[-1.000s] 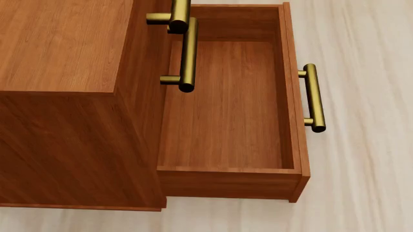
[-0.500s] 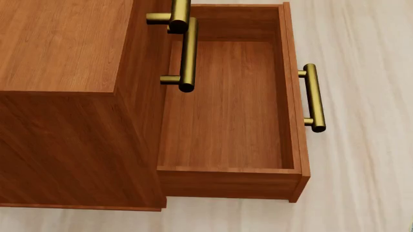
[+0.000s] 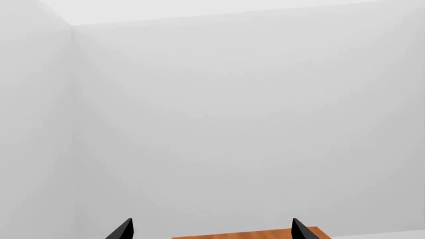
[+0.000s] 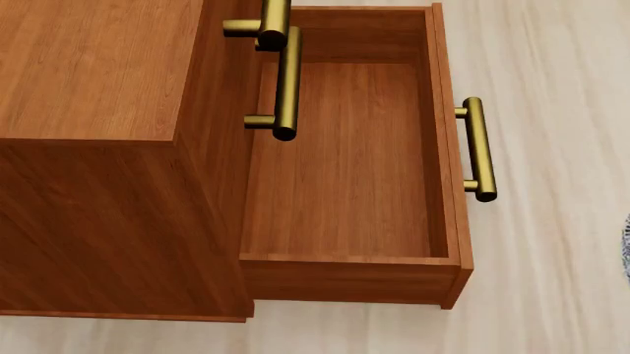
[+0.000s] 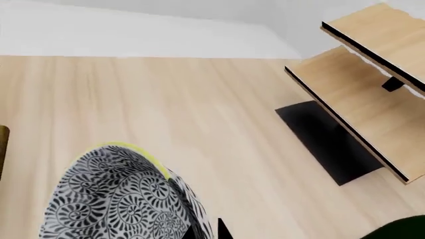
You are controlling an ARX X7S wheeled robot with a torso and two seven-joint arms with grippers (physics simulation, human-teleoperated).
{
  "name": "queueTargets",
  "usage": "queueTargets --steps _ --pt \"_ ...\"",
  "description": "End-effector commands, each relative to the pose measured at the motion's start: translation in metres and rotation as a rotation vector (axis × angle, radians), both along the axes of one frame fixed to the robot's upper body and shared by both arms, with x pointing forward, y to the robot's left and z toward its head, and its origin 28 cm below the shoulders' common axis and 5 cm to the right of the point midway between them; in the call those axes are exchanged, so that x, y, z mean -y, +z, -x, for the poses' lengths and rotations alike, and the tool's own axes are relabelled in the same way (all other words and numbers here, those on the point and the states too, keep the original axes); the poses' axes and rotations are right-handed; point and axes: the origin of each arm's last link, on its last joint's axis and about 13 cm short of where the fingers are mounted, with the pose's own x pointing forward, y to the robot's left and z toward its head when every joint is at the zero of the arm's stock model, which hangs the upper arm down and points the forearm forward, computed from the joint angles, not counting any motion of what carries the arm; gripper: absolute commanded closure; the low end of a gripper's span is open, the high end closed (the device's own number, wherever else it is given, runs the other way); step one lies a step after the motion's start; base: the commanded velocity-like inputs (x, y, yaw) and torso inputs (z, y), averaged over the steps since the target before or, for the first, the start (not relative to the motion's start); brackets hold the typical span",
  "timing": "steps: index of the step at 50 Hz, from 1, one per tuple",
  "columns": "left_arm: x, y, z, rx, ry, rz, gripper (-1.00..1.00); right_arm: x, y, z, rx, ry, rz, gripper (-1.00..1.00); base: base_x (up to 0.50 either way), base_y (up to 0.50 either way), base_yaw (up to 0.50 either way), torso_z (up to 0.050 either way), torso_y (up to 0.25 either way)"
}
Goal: Put the bowl in the bottom drawer of the cabinet.
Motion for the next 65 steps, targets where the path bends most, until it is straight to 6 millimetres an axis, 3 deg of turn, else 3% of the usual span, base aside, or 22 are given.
queueTargets --steps 1,18,45,65 --pt "0.001 0.001 0.001 0.001 -0.002 -0.003 -1.00 0.000 0.027 -0.015 0.029 -0.020 0.061 1.00 0.00 0.00 0.00 0.000 0.000" --pt "0.001 -0.001 -0.001 -0.004 -0.002 -0.005 -1.00 0.000 0.045 -0.045 0.038 -0.020 0.093 1.00 0.00 0.00 0.00 0.000 0.000" --pt "0.001 -0.001 -0.003 -0.009 -0.005 -0.009 -1.00 -0.021 0.100 -0.108 0.082 0.094 0.179 1.00 0.00 0.00 0.00 0.000 0.000" --pt "0.001 -0.001 -0.006 -0.013 -0.005 -0.005 -1.00 -0.044 0.109 -0.142 0.067 0.197 0.190 1.00 0.00 0.00 0.00 0.000 0.000"
